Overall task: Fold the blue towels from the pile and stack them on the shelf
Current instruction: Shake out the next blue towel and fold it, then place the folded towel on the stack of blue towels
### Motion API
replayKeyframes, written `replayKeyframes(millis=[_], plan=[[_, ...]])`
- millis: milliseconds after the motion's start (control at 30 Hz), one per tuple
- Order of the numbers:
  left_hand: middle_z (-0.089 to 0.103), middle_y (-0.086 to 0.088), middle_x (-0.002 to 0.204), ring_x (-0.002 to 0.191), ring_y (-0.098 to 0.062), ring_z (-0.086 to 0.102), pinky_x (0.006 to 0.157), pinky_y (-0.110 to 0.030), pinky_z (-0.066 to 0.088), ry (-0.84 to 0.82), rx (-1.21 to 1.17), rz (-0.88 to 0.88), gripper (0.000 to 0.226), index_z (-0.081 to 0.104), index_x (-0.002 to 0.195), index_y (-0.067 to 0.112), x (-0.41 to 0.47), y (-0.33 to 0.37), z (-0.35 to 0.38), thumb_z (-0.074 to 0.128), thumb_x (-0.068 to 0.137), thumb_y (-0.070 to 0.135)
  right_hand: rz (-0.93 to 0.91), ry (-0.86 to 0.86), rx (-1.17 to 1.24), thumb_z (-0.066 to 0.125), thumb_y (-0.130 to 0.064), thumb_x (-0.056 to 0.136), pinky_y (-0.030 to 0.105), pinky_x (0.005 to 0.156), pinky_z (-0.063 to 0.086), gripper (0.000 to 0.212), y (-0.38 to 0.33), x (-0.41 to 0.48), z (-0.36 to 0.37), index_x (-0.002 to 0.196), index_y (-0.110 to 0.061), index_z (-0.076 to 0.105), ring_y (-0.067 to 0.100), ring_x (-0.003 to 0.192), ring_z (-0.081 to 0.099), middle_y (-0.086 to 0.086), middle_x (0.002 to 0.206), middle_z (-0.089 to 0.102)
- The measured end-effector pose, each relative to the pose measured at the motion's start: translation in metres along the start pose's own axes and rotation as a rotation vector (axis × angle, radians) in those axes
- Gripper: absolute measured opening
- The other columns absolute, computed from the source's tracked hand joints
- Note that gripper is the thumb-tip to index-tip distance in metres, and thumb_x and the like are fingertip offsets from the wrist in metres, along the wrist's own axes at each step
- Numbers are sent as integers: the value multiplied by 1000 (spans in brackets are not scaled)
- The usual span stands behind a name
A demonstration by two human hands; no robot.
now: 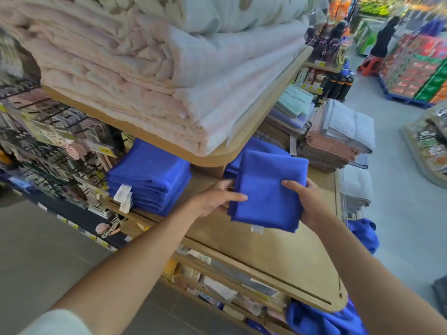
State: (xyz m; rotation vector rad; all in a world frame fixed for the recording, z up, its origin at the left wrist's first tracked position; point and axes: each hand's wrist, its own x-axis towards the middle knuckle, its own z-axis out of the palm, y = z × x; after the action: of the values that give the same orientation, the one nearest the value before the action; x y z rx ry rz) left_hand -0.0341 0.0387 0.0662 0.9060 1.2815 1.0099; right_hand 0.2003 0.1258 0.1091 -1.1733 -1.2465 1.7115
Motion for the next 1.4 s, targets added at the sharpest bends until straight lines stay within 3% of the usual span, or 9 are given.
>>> replayKeyframes(millis=[200,333,433,600,733,833,1100,1200,1400], plan=[[73,-3,120,105,-22,71,76,-36,61,132,-549,42,39,67,123,23,55,50,-1,77,86,30,-32,23,181,79,-20,85,41,80,63,36,-44,79,5,119,-17,68,25,100,76,5,112,78],[66,-3,122,107,-24,64,76,-38,55,326,-590,-188,37,63,119,25,84,28,10,74,87,39,159,83,35,83,-34,83,27,63,52,51,-23,121,8,126,-20,61,16,90,64,-3,107,67],[67,3,125,106,-18,65,79,-37,53,347,-587,-222,32,62,117,27,93,5,13,71,90,44,116,198,-57,78,-14,87,18,40,43,22,6,141,1,98,-16,58,12,67,56,5,98,60],[69,4,113,108,-20,64,79,-36,52,404,-576,-206,31,61,116,30,92,10,17,69,92,47,-30,190,-148,72,-1,89,29,58,51,36,11,158,-8,122,-10,61,23,92,66,9,109,68],[68,-2,100,83,-20,68,73,-36,52,578,-164,-128,19,60,101,24,74,-2,44,63,97,41,-41,223,-114,71,-5,92,32,81,55,65,-3,153,-33,151,-11,42,20,99,63,9,124,60],[67,2,102,92,-20,66,79,-33,51,582,366,73,15,61,107,21,55,-30,72,59,97,32,-69,271,-150,71,-12,94,31,78,56,42,-9,130,-70,134,-14,59,19,101,65,5,117,64],[51,9,143,138,-15,40,119,-45,27,26,1191,524,36,61,127,36,50,-80,180,44,96,45,-116,493,-452,65,-3,91,21,56,53,14,49,12,-200,95,-12,74,1,56,62,-12,67,71],[27,8,163,153,-19,18,120,-62,5,-26,1420,422,52,37,146,42,61,-86,216,33,96,58,30,528,-636,62,-2,91,26,59,51,19,100,-25,-236,106,-7,74,3,55,61,-5,81,71],[23,10,165,154,-18,14,118,-65,0,69,1508,401,58,28,149,44,71,-96,228,24,94,63,323,361,-792,60,0,89,35,66,56,48,168,-54,-253,135,-10,53,25,76,65,11,117,62]])
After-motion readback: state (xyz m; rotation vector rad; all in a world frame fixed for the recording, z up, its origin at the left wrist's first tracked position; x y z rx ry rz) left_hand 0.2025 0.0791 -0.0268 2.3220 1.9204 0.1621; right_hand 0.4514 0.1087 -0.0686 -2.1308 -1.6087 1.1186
